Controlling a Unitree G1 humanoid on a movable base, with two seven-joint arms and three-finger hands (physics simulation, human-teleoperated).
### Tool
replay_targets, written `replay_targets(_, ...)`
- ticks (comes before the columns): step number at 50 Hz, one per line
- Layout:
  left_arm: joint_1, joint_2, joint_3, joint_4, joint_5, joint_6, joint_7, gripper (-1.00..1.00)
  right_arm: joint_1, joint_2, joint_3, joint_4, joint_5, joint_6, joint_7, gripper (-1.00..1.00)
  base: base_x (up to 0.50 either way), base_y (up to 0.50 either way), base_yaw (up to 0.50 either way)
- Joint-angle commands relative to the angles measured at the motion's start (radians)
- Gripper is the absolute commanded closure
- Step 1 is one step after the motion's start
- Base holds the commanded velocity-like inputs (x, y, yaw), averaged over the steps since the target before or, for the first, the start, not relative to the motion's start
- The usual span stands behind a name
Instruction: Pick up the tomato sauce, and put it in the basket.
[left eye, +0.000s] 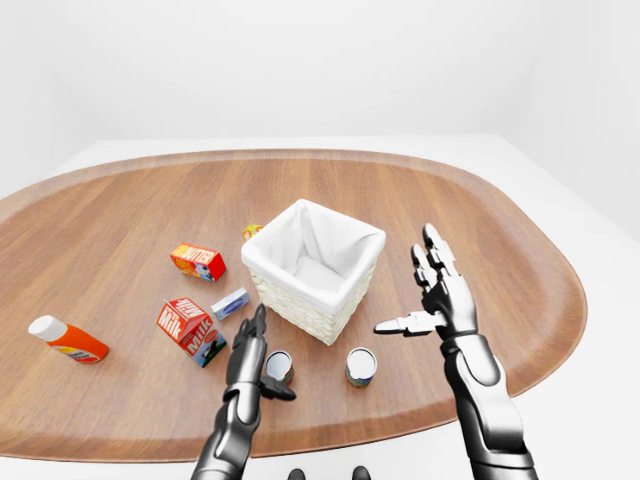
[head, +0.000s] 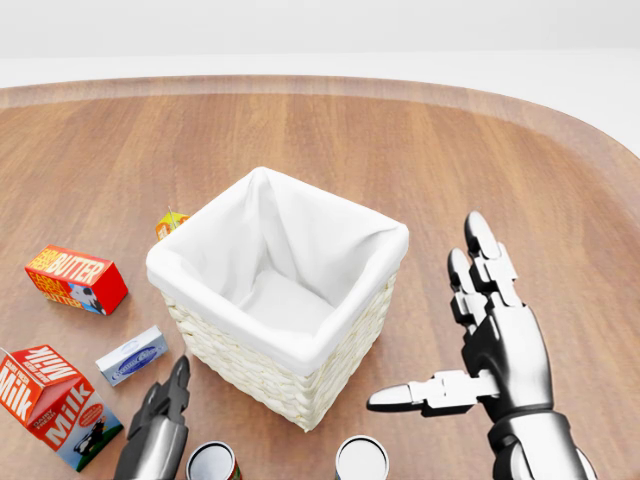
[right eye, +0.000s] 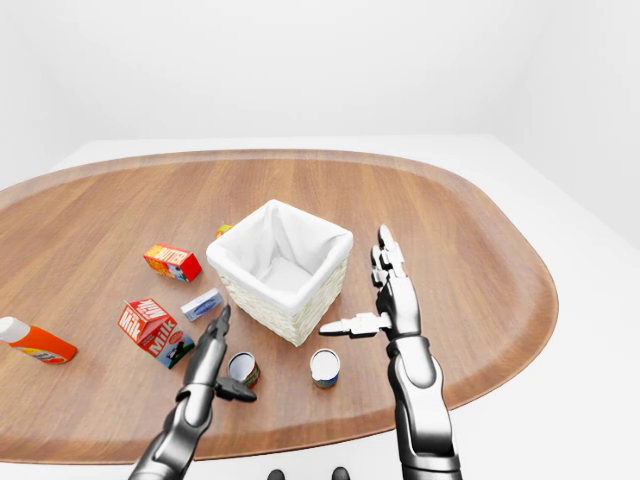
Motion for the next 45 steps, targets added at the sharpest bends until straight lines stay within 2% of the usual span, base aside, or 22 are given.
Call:
replay_targets(1, -0.007, 0.001, 0.001, 0.017, 0.000, 0.000, 0.005, -0.99, 0.000, 0.000, 0.001, 0.002, -0.001, 0.000, 0.000, -1.00, 0.00, 0.00, 0.00)
replay_targets(44, -0.079, 0.006, 0.005, 0.160, -0.010, 0.000, 0.044, -1.00, 0.002, 0.001, 0.001, -0.006, 0.001, 0.000, 0.000, -1.00, 0.00, 0.00, 0.00)
replay_targets(45, -0.078, 0.006, 0.005, 0.158, -0.012, 0.000, 0.039, -0.36, 0.002, 0.001, 0.002, -0.005, 0.001, 0.000, -0.001, -1.00, 0.00, 0.00, 0.00)
